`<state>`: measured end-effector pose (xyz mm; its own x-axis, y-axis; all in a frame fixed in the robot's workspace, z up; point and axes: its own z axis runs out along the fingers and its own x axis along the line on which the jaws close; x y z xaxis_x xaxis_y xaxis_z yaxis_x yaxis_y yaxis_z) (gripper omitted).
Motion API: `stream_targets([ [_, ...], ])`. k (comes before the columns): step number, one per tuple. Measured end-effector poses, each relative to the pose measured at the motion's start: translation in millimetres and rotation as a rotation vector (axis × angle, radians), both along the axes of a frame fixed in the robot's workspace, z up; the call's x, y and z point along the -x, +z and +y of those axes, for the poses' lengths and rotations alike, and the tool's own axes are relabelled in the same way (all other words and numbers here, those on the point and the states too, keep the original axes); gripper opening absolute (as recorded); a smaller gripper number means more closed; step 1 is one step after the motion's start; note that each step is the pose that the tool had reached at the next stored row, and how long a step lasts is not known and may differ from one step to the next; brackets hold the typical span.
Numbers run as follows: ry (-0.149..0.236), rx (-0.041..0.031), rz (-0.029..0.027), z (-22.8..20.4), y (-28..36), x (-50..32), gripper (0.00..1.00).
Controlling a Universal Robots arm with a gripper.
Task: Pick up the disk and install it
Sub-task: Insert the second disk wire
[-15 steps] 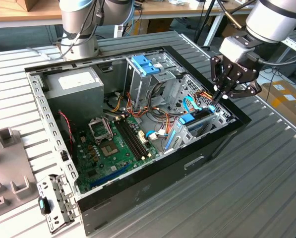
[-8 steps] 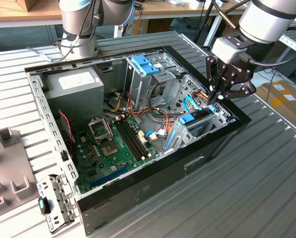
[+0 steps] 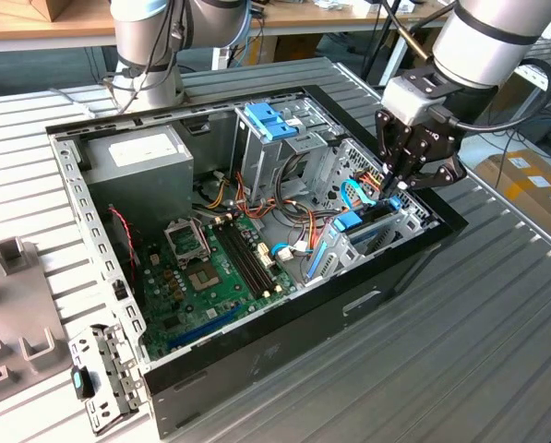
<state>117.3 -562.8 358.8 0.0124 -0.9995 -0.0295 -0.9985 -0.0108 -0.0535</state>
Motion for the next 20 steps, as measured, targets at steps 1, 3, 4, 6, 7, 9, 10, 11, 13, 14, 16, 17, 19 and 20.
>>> stream_targets([
  [1, 0.000, 0.0000, 0.0000, 0.0, 0.0, 0.0, 0.16],
  [3, -0.001, 0.0000, -0.0001, 0.1, -0.5, 0.1, 0.16],
  [4, -0.005, 0.0001, -0.0008, 0.0, -1.1, 0.3, 0.16],
  [6, -0.015, 0.0003, -0.0015, 0.0, -2.5, 1.1, 0.16],
  [7, -0.021, 0.0003, -0.0016, 0.2, -3.2, 2.1, 0.16],
  [9, -0.028, 0.0003, -0.0017, 0.3, -4.0, 3.7, 0.16],
  [10, -0.034, 0.0003, -0.0017, 0.3, -4.9, 3.7, 0.16],
  [11, -0.037, 0.0002, -0.0017, 0.3, -5.7, 3.9, 0.16],
  [13, -0.041, 0.0003, -0.0017, 0.4, -6.4, 4.1, 0.16],
  [14, -0.042, 0.0004, -0.0017, 0.3, -6.4, 4.1, 0.16],
  [16, -0.042, 0.0004, -0.0017, 0.3, -6.4, 4.2, 0.16],
  [17, -0.042, 0.0002, -0.0017, 0.3, -6.5, 4.6, 0.16],
  [19, -0.042, 0.0002, -0.0017, 0.3, -6.6, 5.4, 0.16],
  [20, -0.042, 0.0004, -0.0017, 0.3, -6.6, 5.6, 0.16],
])
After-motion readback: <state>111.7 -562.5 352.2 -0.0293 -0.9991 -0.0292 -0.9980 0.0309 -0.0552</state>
